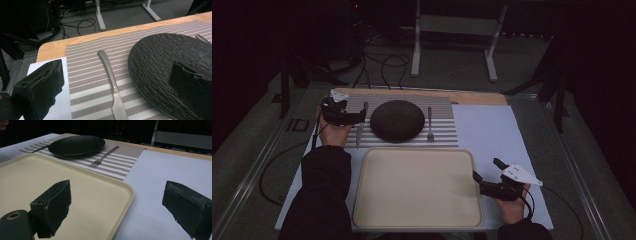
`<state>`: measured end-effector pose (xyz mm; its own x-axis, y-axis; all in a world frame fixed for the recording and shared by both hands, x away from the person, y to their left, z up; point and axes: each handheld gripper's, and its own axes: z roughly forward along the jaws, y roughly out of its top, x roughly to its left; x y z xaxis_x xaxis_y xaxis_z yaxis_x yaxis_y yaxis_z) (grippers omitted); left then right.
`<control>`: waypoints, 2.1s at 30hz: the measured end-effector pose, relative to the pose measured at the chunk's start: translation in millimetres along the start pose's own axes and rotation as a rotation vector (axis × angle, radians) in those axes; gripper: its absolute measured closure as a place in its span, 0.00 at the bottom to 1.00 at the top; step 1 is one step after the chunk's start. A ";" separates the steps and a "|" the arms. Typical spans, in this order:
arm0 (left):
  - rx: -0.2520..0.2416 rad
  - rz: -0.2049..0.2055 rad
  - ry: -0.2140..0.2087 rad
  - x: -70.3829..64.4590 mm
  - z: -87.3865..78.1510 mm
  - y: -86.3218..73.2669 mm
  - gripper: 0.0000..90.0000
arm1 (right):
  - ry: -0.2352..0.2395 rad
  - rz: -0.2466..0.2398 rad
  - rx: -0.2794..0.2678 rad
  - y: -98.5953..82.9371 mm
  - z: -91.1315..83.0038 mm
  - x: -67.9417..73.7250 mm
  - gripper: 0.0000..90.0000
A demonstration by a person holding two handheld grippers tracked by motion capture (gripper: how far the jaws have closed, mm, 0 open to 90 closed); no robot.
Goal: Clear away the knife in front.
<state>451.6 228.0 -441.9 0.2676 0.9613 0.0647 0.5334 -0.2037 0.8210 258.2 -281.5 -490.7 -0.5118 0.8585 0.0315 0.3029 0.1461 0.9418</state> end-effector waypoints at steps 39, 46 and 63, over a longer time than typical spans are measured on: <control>0.091 -0.020 -0.014 -4.5 42.9 7.3 0.02 | 0.014 0.016 -0.005 -1.1 1.1 -4.3 0.09; 0.122 -0.043 -0.003 2.3 48.9 4.4 0.04 | 0.004 0.022 -0.005 -2.3 -1.2 -6.7 0.09; 0.200 -0.090 -0.008 1.5 72.2 6.1 0.12 | 0.013 0.022 0.002 -3.1 0.5 -7.2 0.09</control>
<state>513.2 214.8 -477.8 0.2175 0.9760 -0.0091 0.7038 -0.1503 0.6943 261.3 -288.0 -494.0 -0.5156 0.8549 0.0566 0.3157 0.1282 0.9402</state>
